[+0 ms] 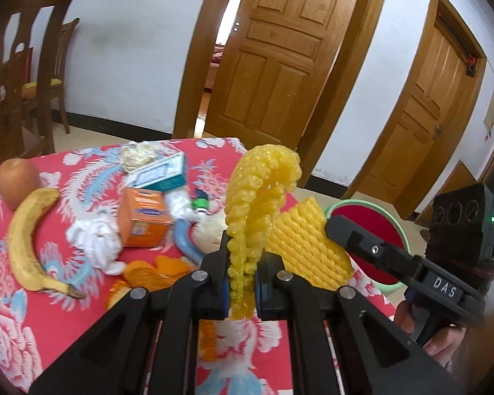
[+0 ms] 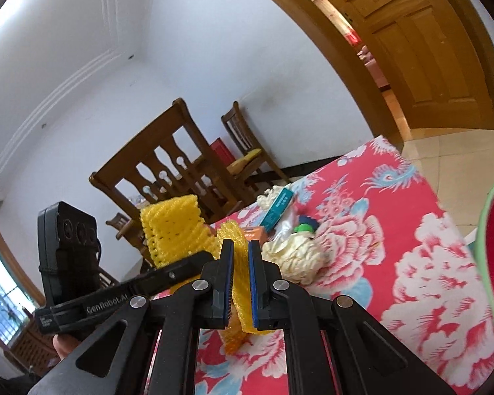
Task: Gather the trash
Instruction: 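Carry both yellow foam nets over the red bin with both tools, then open both tools to drop the foam nets into the bin, then grasp the white cloth with the left tool while the right tool grasps the paper ball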
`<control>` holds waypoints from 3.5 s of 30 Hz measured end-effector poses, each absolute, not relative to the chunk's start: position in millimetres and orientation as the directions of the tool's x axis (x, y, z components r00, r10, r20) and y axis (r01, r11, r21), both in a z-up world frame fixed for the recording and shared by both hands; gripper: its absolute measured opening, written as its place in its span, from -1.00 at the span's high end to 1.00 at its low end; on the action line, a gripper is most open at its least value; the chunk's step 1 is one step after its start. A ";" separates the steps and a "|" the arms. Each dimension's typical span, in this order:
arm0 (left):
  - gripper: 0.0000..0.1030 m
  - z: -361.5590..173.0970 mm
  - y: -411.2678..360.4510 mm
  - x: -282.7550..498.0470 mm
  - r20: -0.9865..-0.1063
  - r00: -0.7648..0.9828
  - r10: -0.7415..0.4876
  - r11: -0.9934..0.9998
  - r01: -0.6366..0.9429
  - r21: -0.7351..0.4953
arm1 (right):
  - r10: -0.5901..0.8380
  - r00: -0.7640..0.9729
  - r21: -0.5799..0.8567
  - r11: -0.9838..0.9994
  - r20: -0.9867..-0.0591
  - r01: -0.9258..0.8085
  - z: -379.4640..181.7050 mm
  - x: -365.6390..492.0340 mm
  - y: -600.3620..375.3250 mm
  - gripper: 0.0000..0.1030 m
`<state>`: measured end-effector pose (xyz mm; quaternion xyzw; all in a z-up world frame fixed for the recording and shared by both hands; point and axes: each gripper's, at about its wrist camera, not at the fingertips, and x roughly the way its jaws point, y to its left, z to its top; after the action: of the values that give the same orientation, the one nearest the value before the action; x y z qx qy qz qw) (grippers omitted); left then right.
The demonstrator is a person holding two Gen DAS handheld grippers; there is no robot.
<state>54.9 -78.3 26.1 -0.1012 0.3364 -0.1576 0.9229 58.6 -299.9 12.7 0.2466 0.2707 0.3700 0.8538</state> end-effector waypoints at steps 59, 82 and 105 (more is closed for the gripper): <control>0.14 -21.0 -354.0 92.2 -0.660 0.489 -0.570 0.810 0.470 -0.352 | 0.265 0.875 0.533 0.846 -0.406 -0.010 -12.2 20.4 -541.9 0.78; -0.46 -0.6 -257.4 93.2 -0.632 0.604 -0.486 0.874 0.349 -0.338 | 0.283 0.879 0.484 0.872 -0.383 -0.070 13.7 27.0 -486.2 -0.36; -0.54 5.3 -138.5 76.1 -0.609 0.696 -0.382 0.918 0.208 -0.338 | 0.379 0.807 0.384 0.900 -0.453 -0.206 29.0 53.0 -356.6 -0.42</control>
<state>76.1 -138.5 5.3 -0.1223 0.3551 -0.1616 0.9126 53.0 -356.6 29.0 0.1602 0.2687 0.1561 0.9369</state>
